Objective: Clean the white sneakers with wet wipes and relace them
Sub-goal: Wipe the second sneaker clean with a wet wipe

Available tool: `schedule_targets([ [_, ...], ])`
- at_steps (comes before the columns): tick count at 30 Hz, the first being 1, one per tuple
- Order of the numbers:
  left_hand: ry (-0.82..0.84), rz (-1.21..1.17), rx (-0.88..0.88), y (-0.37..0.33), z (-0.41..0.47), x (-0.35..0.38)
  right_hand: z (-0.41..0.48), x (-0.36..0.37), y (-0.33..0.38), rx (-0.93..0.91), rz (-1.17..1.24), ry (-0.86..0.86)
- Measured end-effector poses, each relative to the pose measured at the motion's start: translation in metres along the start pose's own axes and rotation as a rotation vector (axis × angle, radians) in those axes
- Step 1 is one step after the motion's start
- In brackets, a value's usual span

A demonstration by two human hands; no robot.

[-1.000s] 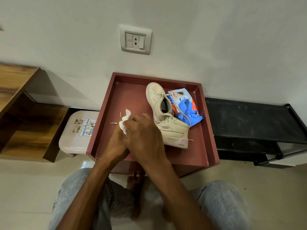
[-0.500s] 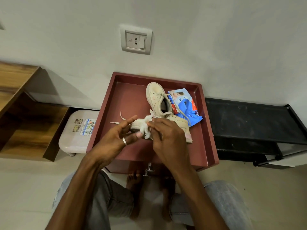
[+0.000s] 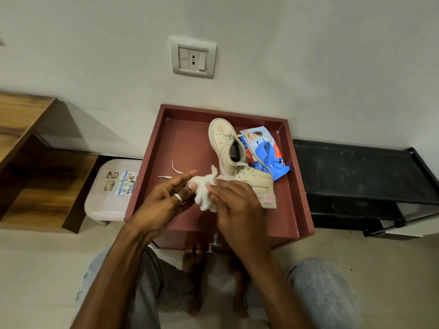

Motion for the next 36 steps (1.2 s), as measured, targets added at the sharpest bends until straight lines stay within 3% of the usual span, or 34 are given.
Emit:
schedule_targets([
  [5, -0.029, -0.016, -0.024, -0.001, -0.001, -0.001, -0.021, -0.021, -0.045, 0.208, -0.010, -0.075],
  [13, -0.030, -0.006, -0.019, 0.000, 0.000, -0.003, 0.001, 0.013, 0.009, 0.033, -0.001, 0.031],
  [18, -0.024, -0.019, -0.024, 0.003, 0.005, -0.007, -0.043, -0.022, -0.067, 0.232, -0.030, -0.113],
  [22, -0.044, 0.041, -0.051, 0.009, 0.007, -0.001, -0.043, -0.016, -0.068, 0.268, -0.003, -0.130],
  [26, -0.146, 0.282, -0.034, 0.017, 0.009, 0.012, -0.036, -0.002, -0.053, 0.261, -0.001, -0.082],
  [30, -0.280, 0.208, 0.019, 0.014, 0.014, 0.014, -0.026, 0.009, -0.032, 0.191, -0.026, -0.033],
  [36, -0.285, 0.229, 0.005, 0.013, 0.014, 0.007, -0.030, -0.001, -0.060, 0.215, -0.088, 0.051],
])
Point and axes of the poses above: each hand's wrist, its own z-axis towards the middle knuckle, its own x-axis out of the palm, y = z × x, the point moved 8 cm from there along z, towards the middle knuckle, and after that the axes turned 7 degrees about -x, right-handed, at the moved point
